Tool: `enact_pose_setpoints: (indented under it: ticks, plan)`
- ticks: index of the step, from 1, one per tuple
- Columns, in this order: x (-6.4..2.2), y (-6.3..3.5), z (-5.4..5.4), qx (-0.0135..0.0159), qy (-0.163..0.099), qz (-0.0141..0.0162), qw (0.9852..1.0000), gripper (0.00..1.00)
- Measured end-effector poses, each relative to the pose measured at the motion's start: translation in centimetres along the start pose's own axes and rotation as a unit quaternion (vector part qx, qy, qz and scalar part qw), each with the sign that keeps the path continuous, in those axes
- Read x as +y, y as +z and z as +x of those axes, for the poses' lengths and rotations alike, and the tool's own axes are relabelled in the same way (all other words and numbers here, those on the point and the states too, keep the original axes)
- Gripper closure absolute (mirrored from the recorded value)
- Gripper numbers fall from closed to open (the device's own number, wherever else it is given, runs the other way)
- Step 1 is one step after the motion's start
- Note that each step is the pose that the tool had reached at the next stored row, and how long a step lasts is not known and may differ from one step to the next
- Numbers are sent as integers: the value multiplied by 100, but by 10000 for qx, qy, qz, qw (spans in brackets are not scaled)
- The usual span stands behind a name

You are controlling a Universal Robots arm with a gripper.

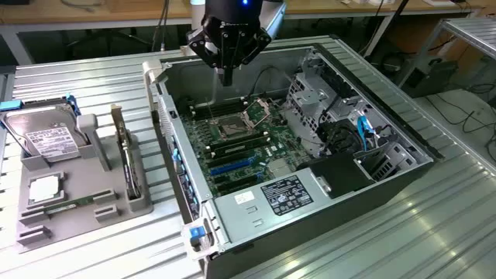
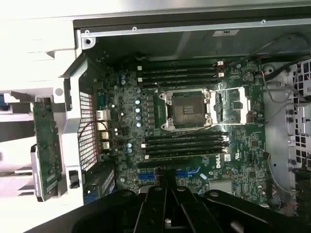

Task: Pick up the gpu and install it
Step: 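Reach for the gpu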

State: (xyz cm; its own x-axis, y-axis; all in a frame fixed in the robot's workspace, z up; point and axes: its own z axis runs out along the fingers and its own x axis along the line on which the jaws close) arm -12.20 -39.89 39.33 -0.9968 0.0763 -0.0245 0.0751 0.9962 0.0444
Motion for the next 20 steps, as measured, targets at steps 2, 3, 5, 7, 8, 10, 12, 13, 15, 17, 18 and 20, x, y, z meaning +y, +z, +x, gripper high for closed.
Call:
enact_pose_setpoints:
  ticks: [2,3,5,7,8,10,12,13,15,17,18,20]
  plan:
    - [0,0,0,0,0,0,10000,89]
    - [0,0,0,0,0,0,10000,89]
    - [0,0,0,0,0,0,10000,89]
    - [0,0,0,0,0,0,10000,89]
    - [0,0,0,0,0,0,10000,89]
    - [0,0,0,0,0,0,10000,89]
    - [-12,-2,31,0,1,1,10000,89]
    - [-25,-3,61,-1,-1,0,10000,89]
    - [-51,-6,138,0,-1,1,10000,89]
    - [-73,-8,213,-1,-1,0,10000,89]
    - [-82,-9,256,-1,-1,0,10000,89]
    - [-97,-8,344,-1,-1,0,10000,89]
